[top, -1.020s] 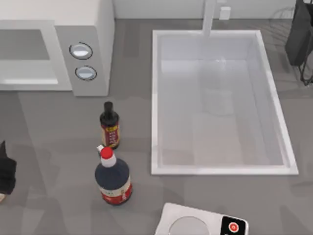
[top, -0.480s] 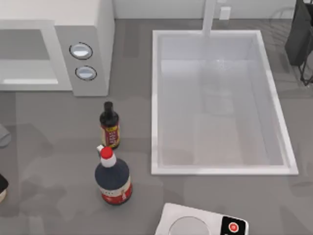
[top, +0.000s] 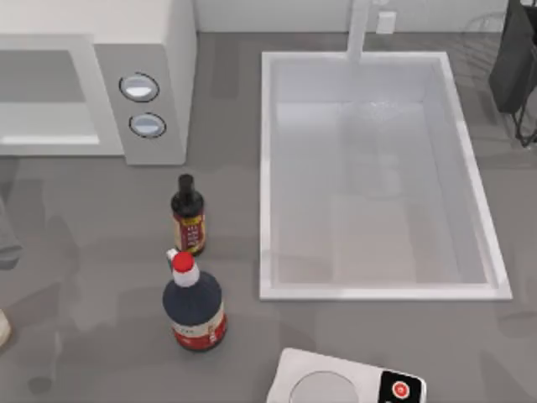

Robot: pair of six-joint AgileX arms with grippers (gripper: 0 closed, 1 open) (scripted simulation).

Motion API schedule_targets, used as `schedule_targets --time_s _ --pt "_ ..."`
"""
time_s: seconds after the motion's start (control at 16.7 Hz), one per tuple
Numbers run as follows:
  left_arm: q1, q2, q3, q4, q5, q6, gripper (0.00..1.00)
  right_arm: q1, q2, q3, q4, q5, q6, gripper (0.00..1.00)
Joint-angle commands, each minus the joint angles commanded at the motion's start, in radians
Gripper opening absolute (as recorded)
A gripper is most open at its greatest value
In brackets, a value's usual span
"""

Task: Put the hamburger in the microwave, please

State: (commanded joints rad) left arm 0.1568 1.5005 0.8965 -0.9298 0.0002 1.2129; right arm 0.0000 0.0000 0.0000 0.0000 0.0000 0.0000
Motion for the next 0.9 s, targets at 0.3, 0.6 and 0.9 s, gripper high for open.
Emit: schedule_targets --time_s 0.3,0.6,0.9 --pt "0.005 0.039 0.025 -0.023 -0.001 0.031 1.0 0.0 0.0 0.0 0.0 0.0 0.0 1.0" --pt "0.002 0.058 0.001 0.019 -0.001 0.03 1.0 0.0 0.0 0.0 0.0 0.0 0.0 1.0" --pt "0.006 0.17 -0.102 0.241 -0.001 0.036 1.0 0.0 0.0 0.0 0.0 0.0 0.0 1.0"
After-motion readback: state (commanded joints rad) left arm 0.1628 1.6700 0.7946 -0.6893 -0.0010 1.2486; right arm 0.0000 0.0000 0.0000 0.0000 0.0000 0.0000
